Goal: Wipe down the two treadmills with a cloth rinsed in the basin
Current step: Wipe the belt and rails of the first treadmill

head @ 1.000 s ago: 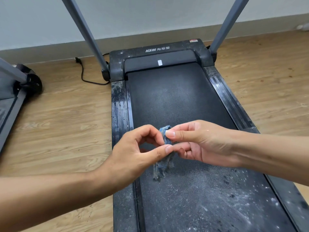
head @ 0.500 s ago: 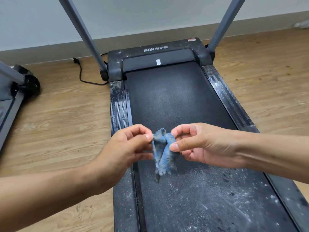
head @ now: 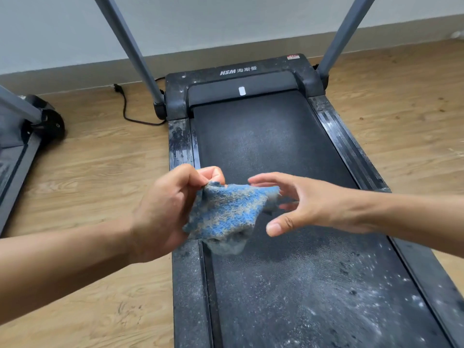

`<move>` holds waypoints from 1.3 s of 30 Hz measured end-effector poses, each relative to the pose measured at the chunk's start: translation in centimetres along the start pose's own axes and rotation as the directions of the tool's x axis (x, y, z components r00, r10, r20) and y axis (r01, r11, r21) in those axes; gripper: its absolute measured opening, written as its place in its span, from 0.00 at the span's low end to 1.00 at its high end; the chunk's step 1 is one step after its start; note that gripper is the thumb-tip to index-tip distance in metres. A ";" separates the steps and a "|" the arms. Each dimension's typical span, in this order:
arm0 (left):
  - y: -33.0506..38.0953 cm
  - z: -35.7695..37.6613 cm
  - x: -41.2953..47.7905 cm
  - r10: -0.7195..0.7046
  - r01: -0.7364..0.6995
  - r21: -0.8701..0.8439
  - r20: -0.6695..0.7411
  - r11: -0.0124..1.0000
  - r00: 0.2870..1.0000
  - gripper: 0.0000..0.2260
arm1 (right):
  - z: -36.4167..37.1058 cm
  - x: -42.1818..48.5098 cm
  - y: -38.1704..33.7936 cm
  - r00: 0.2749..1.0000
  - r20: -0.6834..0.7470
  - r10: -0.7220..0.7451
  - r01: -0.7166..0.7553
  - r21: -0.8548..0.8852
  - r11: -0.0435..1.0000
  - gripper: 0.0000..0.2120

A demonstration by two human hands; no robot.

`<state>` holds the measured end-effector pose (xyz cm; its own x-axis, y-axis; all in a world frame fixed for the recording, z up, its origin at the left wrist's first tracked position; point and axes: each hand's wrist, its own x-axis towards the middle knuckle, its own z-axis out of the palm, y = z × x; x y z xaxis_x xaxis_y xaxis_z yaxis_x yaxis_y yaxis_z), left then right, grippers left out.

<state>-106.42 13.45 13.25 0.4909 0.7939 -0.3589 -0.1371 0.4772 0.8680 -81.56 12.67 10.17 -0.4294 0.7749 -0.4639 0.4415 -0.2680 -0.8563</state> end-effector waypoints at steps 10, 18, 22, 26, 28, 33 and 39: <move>-0.7 -1.4 2.2 -0.071 0.070 -0.014 -0.269 0.997 0.960 0.11 | 1.7 -0.1 -0.6 0.976 0.217 -0.020 -0.097 0.513 0.853 0.18; -7.1 -3.6 0.8 -0.267 0.256 0.105 0.102 0.961 0.958 0.36 | 1.2 -0.1 -1.1 0.990 0.134 0.048 -0.119 0.593 0.796 0.22; -8.3 -3.1 -0.5 -0.261 0.186 0.332 0.195 0.925 0.946 0.41 | 0.6 0.0 -2.0 0.997 0.075 0.032 -0.075 0.680 0.730 0.16; -6.9 -1.3 -1.2 -0.144 0.089 0.243 0.217 0.966 0.966 0.39 | 0.3 -0.2 -2.6 0.998 0.056 0.033 -0.062 0.708 0.704 0.20; -6.3 -0.6 -0.5 -0.039 0.023 0.134 0.115 0.991 0.993 0.25 | 0.3 0.0 -2.5 0.999 0.032 0.036 -0.048 0.682 0.730 0.19; -5.0 -1.5 0.3 0.156 -0.129 0.223 -0.109 0.966 0.982 0.16 | -0.3 0.1 -1.7 0.999 0.011 0.043 -0.041 0.624 0.780 0.21; -4.5 -2.8 0.6 0.231 -0.160 0.297 -0.223 0.942 0.947 0.14 | -1.5 0.3 0.1 0.992 0.011 0.125 -0.108 0.580 0.807 0.19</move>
<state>-107.94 12.84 8.16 0.2410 0.9462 -0.2160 0.0478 0.2107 0.9764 -80.49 13.69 10.32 -0.3790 0.7292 -0.5698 -0.0542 -0.6322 -0.7729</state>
